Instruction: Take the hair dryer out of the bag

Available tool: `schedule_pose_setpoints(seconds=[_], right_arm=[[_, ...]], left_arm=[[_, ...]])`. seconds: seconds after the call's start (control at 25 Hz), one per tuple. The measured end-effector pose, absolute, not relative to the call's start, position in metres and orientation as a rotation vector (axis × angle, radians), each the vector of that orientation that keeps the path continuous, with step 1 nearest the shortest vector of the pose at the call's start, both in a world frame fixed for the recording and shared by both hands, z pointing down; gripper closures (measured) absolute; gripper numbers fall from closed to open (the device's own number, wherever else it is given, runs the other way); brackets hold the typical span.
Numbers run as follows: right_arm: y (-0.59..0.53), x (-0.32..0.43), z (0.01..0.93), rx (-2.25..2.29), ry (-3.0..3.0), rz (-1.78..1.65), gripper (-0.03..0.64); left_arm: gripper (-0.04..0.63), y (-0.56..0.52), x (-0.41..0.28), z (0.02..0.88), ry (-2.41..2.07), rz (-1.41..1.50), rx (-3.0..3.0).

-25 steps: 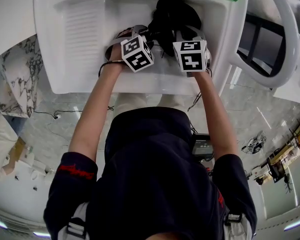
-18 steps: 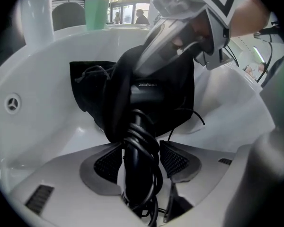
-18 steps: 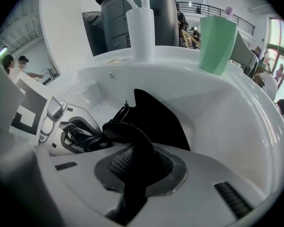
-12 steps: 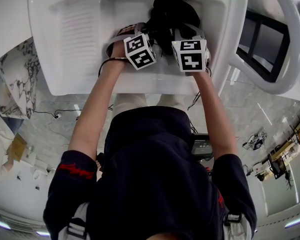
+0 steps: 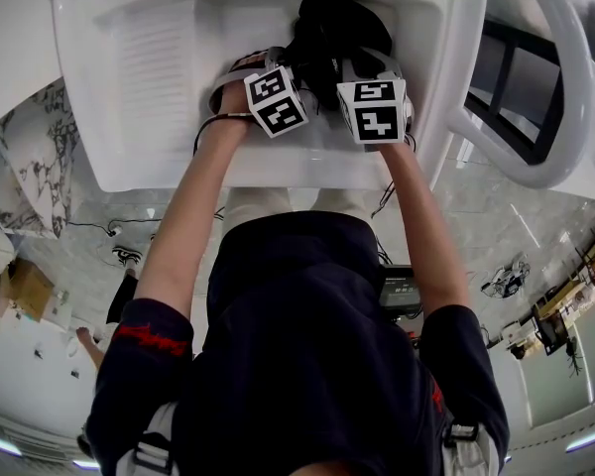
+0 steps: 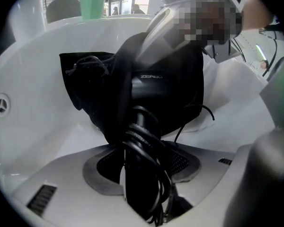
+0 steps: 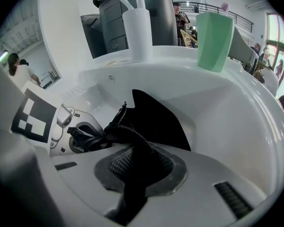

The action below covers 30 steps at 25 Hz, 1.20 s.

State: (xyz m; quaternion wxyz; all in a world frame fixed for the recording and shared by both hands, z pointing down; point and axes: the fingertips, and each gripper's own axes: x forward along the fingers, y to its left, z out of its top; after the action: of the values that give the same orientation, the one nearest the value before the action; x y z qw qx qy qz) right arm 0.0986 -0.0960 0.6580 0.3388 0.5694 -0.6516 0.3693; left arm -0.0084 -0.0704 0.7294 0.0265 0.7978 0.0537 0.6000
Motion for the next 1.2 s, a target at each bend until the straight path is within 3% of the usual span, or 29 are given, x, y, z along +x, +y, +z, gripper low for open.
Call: schedule_pose_setpoints(seconds=[1.2], right_arm=[[-0.0927,0.0978,0.6559,1.471,-1.728,0.98,0.551]], left_arm=[[0.391,-0.0656,-0.0175,0.7227,0.129,1.919,2.34]])
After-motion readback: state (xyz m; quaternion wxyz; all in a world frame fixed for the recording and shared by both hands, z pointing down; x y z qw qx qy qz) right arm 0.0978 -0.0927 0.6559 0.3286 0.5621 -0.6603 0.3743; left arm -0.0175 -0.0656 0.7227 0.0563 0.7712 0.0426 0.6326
